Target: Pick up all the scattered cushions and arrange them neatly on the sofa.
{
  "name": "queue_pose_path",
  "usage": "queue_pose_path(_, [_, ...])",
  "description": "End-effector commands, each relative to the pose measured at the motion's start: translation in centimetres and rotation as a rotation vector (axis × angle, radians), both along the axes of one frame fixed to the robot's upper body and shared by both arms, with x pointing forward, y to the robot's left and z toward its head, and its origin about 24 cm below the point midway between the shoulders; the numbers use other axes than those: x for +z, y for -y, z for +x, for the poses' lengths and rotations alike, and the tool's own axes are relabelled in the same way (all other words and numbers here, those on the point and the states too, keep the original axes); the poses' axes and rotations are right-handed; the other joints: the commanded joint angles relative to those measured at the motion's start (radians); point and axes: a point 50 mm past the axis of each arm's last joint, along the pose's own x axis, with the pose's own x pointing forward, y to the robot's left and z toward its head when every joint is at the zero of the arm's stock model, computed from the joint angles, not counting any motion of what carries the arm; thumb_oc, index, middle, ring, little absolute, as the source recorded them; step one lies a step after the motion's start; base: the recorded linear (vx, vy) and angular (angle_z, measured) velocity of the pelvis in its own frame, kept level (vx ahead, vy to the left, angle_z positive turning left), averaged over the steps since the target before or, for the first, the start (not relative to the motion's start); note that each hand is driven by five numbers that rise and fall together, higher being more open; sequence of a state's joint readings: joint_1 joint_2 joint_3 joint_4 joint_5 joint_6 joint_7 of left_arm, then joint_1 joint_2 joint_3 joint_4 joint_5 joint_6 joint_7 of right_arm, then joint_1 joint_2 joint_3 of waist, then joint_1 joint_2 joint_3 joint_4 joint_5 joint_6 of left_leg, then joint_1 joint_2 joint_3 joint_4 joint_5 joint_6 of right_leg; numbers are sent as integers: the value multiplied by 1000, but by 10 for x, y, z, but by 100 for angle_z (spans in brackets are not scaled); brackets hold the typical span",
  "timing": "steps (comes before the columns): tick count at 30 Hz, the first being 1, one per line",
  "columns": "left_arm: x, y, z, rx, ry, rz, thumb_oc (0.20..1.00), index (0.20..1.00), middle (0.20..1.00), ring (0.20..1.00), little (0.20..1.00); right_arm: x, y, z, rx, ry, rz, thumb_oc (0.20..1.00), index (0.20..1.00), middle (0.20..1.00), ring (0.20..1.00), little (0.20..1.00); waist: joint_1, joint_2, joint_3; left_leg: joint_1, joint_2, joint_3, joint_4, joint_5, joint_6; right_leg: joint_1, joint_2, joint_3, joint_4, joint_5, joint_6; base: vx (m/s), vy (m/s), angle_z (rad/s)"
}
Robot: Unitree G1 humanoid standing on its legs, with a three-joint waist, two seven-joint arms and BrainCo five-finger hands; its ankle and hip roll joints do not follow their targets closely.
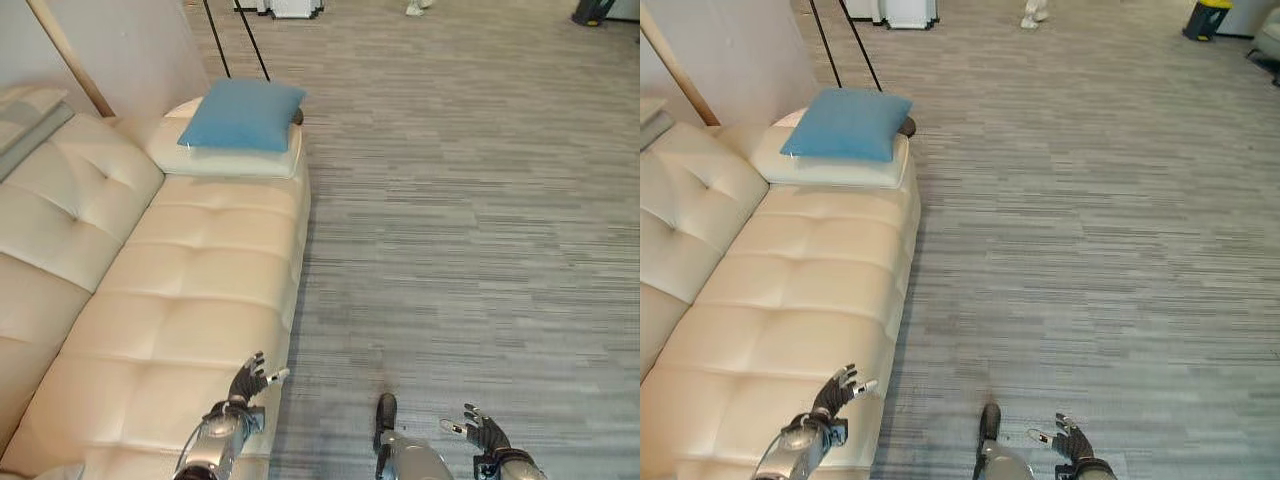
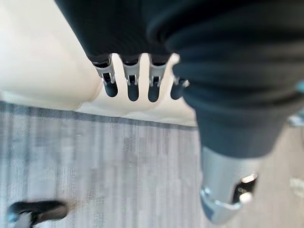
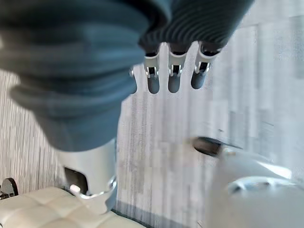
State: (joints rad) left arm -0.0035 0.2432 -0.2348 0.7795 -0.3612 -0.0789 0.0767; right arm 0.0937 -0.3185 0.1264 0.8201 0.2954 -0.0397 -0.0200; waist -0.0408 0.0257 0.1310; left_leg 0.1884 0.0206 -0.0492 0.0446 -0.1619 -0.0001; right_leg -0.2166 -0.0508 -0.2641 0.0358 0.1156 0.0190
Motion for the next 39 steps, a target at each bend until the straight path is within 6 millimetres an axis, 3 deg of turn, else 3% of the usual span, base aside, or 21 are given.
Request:
queue_pose_path(1, [21, 0, 27, -14, 127, -19, 1000, 1000, 1000, 1000, 1000, 18, 18, 22, -15, 114, -37, 1000, 1000, 1000, 1000, 1000, 15, -21, 14, -81, 22, 0, 127, 146, -57, 111, 2, 27, -27, -137, 45, 469, -367, 39])
queue_pose_path(3, [20, 0, 27, -17, 126, -18, 1000, 1000, 1000, 1000, 1000, 18, 19, 21, -11, 110, -35, 1000, 1000, 1000, 1000, 1000, 18, -23, 19, -101, 20, -9, 204, 175, -65, 133, 13, 32, -32, -150, 33, 277, -215, 2])
queue_pose_path(4, [21, 2, 27, -24, 131, -27, 1000, 1000, 1000, 1000, 1000, 20, 20, 22, 3, 117, -41, 1000, 1000, 1000, 1000, 1000, 30, -30, 38, -185, 7, -25, 395, 212, -69, 172, 30, 48, -38, -176, 8, 276, -224, -1])
queue_pose_path(5, [22, 2, 28, -30, 133, -24, 1000, 1000, 1000, 1000, 1000, 21, 20, 24, 11, 119, -45, 1000, 1000, 1000, 1000, 1000, 35, -36, 49, -213, -1, -30, 443, 218, -61, 192, 35, 56, -42, -191, -1, 341, -268, 3])
queue_pose_path(7, [23, 5, 31, -43, 138, -24, 1000, 1000, 1000, 1000, 1000, 23, 22, 27, 10, 124, -53, 1000, 1000, 1000, 1000, 1000, 42, -48, 66, -289, -33, -36, 441, 172, -44, 217, 25, 66, -55, -197, 0, 197, -125, -9])
queue_pose_path(10, [25, 7, 31, -66, 145, -19, 1000, 1000, 1000, 1000, 1000, 26, 24, 31, 15, 143, -59, 1000, 1000, 1000, 1000, 1000, 46, -64, 67, -374, -73, -10, 268, 81, -18, 247, 8, 65, -75, -212, 15, 222, -52, -20])
queue_pose_path(13, [24, 7, 29, -95, 138, 9, 1000, 1000, 1000, 1000, 1000, 29, 24, 34, 44, 149, -77, 1000, 1000, 1000, 1000, 1000, 52, -53, 58, -394, -67, -29, -2, 206, -28, 287, 28, 55, -85, -229, 15, 281, 14, -26])
queue_pose_path(15, [25, 5, 29, -110, 145, 26, 1000, 1000, 1000, 1000, 1000, 31, 24, 38, 67, 157, -96, 1000, 1000, 1000, 1000, 1000, 57, -46, 53, -419, -59, -50, -132, 248, -47, 307, 45, 61, -84, -245, 17, 340, 40, -21])
queue_pose_path(18, [27, 1, 27, -115, 146, 38, 1000, 1000, 1000, 1000, 1000, 34, 24, 44, 88, 166, -102, 1000, 1000, 1000, 1000, 1000, 62, -52, 43, -441, -46, -15, -132, 269, -66, 358, 46, 84, -74, -265, 27, 445, 104, -20])
queue_pose_path(22, [26, -5, 26, -99, 139, 48, 1000, 1000, 1000, 1000, 1000, 30, 17, 41, 88, 154, -80, 1000, 1000, 1000, 1000, 1000, 71, -81, 1, -389, -53, 8, -132, 285, -26, 394, 8, 106, -11, -289, 60, 533, 182, -30])
queue_pose_path(25, [29, -2, 27, -125, 154, 40, 1000, 1000, 1000, 1000, 1000, 26, 11, 37, 57, 152, -24, 1000, 1000, 1000, 1000, 1000, 69, -106, -6, -356, -79, 42, -90, 228, 22, 340, -41, 116, 195, -191, 108, 487, 212, -5])
queue_pose_path(28, [31, -2, 27, -154, 155, 52, 1000, 1000, 1000, 1000, 1000, 23, 6, 38, 71, 139, -28, 1000, 1000, 1000, 1000, 1000, 72, -108, 9, -296, -103, 66, -90, 174, 66, 223, -101, 94, 466, -17, 149, 341, 196, -5])
queue_pose_path(30, [30, -1, 25, -177, 145, 62, 1000, 1000, 1000, 1000, 1000, 21, 3, 35, 66, 134, -11, 1000, 1000, 1000, 1000, 1000, 58, -91, 22, -234, -108, 75, -108, 148, 83, 184, -135, 77, 567, 24, 145, 436, 233, 29])
queue_pose_path(31, [29, 1, 26, -188, 142, 66, 1000, 1000, 1000, 1000, 1000, 20, 0, 35, 72, 130, -8, 1000, 1000, 1000, 1000, 1000, 54, -66, 42, -189, -97, 74, -124, 138, 87, 106, -136, 63, 583, -40, 120, 727, 280, 47])
queue_pose_path(32, [31, 2, 28, -197, 155, 66, 1000, 1000, 1000, 1000, 1000, 20, -1, 35, 77, 135, -1, 1000, 1000, 1000, 1000, 1000, 57, -41, 57, -152, -79, 81, -127, 122, 80, 75, -151, 2, 491, -105, 103, 459, 130, 32])
queue_pose_path(34, [31, 2, 28, -197, 155, 66, 1000, 1000, 1000, 1000, 1000, 20, -1, 35, 76, 135, -2, 1000, 1000, 1000, 1000, 1000, 56, -40, 56, -153, -78, 80, -127, 122, 79, 75, -150, 1, 489, -105, 103, 212, 3, 2])
queue_pose_path(35, [32, 2, 29, -203, 156, 67, 1000, 1000, 1000, 1000, 1000, 21, -1, 35, 77, 137, -7, 1000, 1000, 1000, 1000, 1000, 55, -27, 67, -128, -63, 82, -123, 100, 70, 62, -136, -19, 373, -144, 99, 299, -83, 21])
queue_pose_path(36, [31, 1, 28, -206, 152, 77, 1000, 1000, 1000, 1000, 1000, 21, -2, 35, 75, 138, -2, 1000, 1000, 1000, 1000, 1000, 59, -24, 70, -116, -56, 85, -119, 89, 59, 55, -109, -14, 228, -144, 102, 299, -83, 29])
queue_pose_path(37, [31, 1, 28, -206, 152, 77, 1000, 1000, 1000, 1000, 1000, 21, -2, 35, 75, 138, -2, 1000, 1000, 1000, 1000, 1000, 59, -23, 70, -116, -55, 85, -119, 89, 59, 55, -109, -14, 227, -143, 102, 349, -168, 29])
queue_pose_path(38, [31, 0, 30, -210, 152, 92, 1000, 1000, 1000, 1000, 1000, 20, -2, 34, 66, 134, -1, 1000, 1000, 1000, 1000, 1000, 54, -28, 73, -86, -52, 78, -121, 71, 41, 52, -73, 37, 4, -96, 125, 356, -172, 22])
queue_pose_path(39, [32, -1, 31, -209, 155, 96, 1000, 1000, 1000, 1000, 1000, 20, -1, 34, 63, 134, -2, 1000, 1000, 1000, 1000, 1000, 53, -31, 72, -77, -51, 75, -121, 66, 33, 50, -63, 57, -70, -67, 137, 494, -250, 21])
